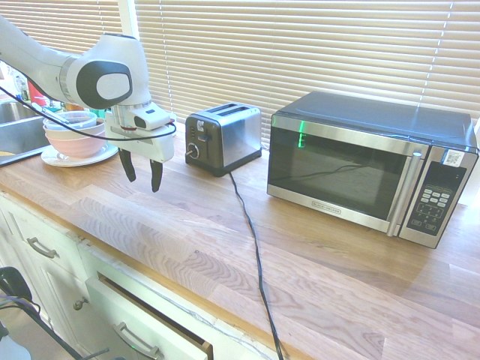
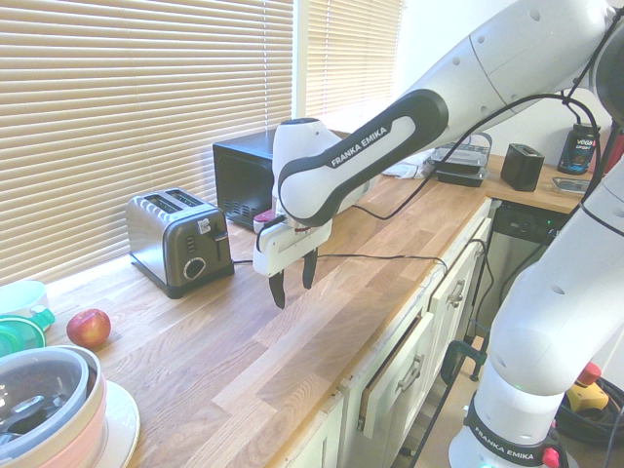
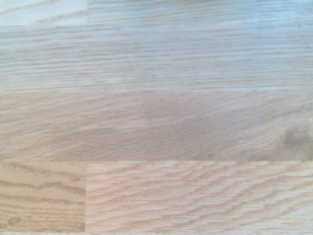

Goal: Press the toaster

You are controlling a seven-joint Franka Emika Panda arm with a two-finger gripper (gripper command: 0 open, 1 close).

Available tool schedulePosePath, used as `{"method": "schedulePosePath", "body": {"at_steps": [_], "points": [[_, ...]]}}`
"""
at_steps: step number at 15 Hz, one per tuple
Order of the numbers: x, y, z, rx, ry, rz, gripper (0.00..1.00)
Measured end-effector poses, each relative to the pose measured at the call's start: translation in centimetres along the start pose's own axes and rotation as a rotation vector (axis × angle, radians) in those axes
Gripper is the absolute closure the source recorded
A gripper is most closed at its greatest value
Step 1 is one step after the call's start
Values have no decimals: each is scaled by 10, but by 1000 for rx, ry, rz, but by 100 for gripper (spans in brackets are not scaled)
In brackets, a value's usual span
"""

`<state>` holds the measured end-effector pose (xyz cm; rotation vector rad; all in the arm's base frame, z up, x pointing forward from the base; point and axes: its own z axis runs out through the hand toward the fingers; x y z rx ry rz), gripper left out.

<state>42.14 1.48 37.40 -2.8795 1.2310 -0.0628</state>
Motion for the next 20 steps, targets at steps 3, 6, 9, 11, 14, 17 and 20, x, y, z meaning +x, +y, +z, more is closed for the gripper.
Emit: {"method": "schedulePosePath", "body": {"at_steps": [3,6,9,11,14,17,20], "points": [[0,0,-2,3,3,10,0],[1,-1,-4,6,6,12,0],[0,-4,-8,12,13,13,0],[-1,-9,-16,23,25,11,0],[11,-22,-44,63,74,18,0],[28,-32,-69,92,116,30,0],[48,-50,-79,94,141,40,0]]}}
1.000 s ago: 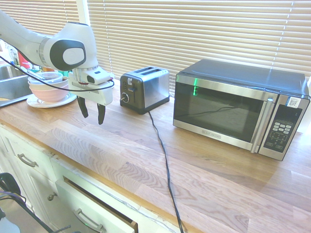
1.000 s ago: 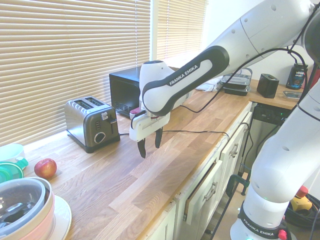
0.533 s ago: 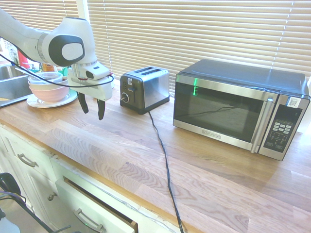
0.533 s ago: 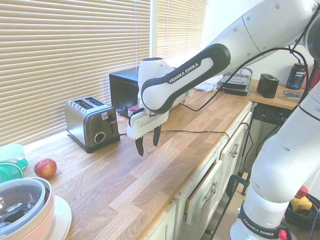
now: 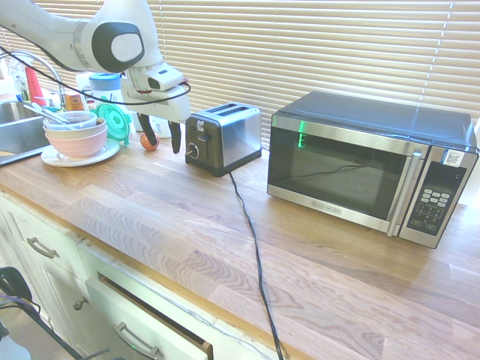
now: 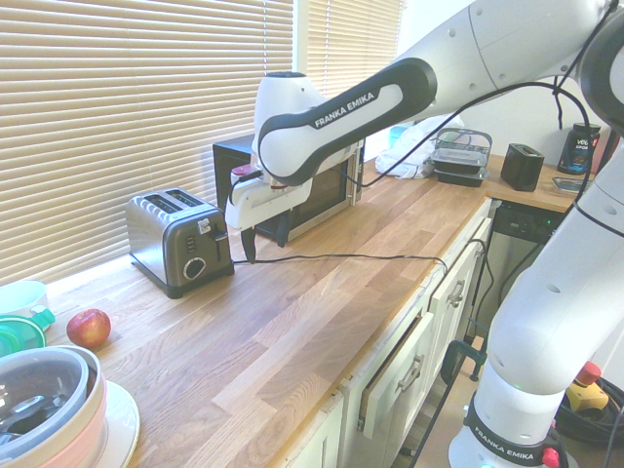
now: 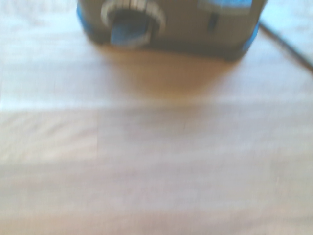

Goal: Press the toaster

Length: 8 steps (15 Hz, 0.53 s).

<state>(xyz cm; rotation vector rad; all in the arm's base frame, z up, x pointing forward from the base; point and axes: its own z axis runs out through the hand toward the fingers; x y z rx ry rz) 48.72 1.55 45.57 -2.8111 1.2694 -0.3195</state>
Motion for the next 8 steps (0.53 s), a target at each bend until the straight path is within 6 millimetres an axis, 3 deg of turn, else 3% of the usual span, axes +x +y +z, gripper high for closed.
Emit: {"method": "schedulePosePath", "body": {"at_steps": [4,8], "points": [[34,-32,-5,-19,14,8,0],[52,-56,-2,-37,17,-4,0]]}}
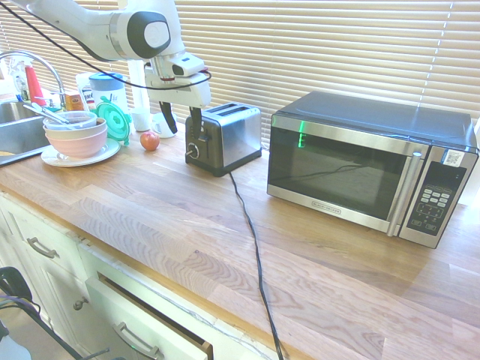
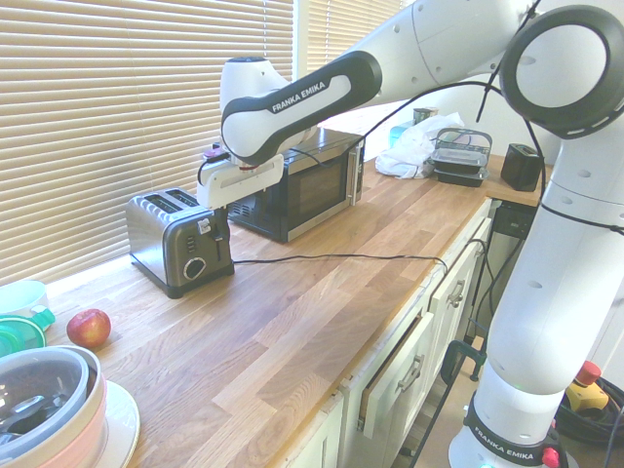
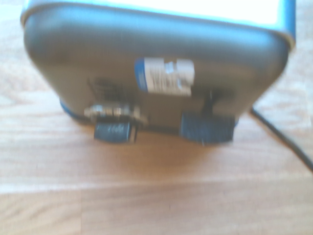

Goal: Press the toaster

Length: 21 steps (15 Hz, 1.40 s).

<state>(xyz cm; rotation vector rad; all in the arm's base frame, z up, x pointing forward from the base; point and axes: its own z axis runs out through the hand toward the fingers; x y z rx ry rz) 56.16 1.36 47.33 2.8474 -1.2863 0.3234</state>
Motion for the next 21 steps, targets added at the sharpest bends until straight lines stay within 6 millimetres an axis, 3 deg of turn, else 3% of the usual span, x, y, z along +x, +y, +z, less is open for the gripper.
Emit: {"method": "schedulePosePath", "body": {"at_steps": [4,9,10,21], "points": [[10,-20,4,-15,-11,1,0],[20,-19,-1,-16,-6,17,0],[21,-19,-3,-15,-5,18,100],[28,-35,3,-10,-5,12,100]]}}
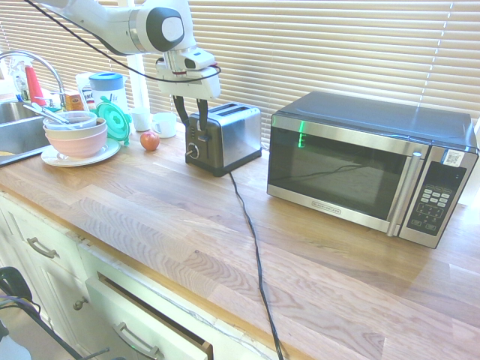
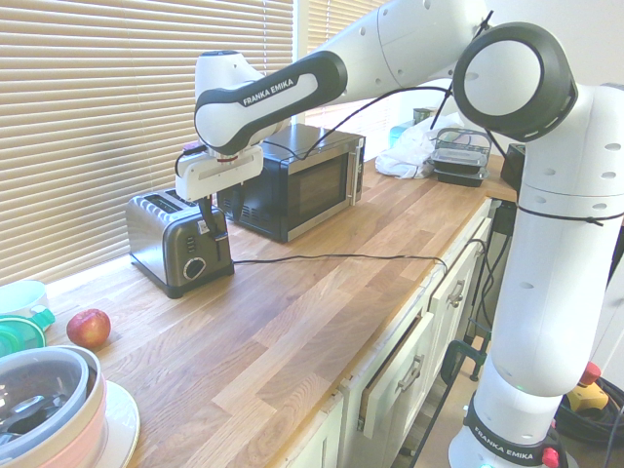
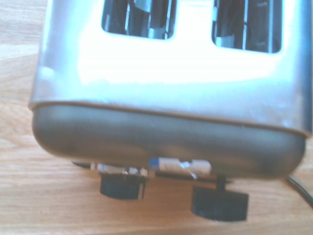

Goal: Press the toaster

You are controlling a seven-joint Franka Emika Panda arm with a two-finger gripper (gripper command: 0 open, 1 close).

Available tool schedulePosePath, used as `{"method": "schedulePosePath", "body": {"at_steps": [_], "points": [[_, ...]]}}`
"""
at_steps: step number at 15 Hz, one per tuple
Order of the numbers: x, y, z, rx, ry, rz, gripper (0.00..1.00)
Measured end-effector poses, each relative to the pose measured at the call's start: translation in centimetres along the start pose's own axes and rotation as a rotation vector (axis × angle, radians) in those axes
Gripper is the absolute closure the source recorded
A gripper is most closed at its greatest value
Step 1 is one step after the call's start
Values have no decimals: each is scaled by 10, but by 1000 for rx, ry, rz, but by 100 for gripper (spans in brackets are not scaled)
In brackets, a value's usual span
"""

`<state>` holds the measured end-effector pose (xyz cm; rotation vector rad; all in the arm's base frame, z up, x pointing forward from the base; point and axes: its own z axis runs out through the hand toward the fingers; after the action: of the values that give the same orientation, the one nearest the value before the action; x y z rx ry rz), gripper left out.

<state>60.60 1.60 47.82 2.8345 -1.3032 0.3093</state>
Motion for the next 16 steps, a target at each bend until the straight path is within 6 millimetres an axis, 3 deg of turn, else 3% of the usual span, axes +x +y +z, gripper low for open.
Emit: {"method": "schedulePosePath", "body": {"at_steps": [5,12,16], "points": [[11,3,10,-9,-3,18,100],[11,2,12,-11,-5,17,100],[15,2,29,-17,-10,22,100]]}}
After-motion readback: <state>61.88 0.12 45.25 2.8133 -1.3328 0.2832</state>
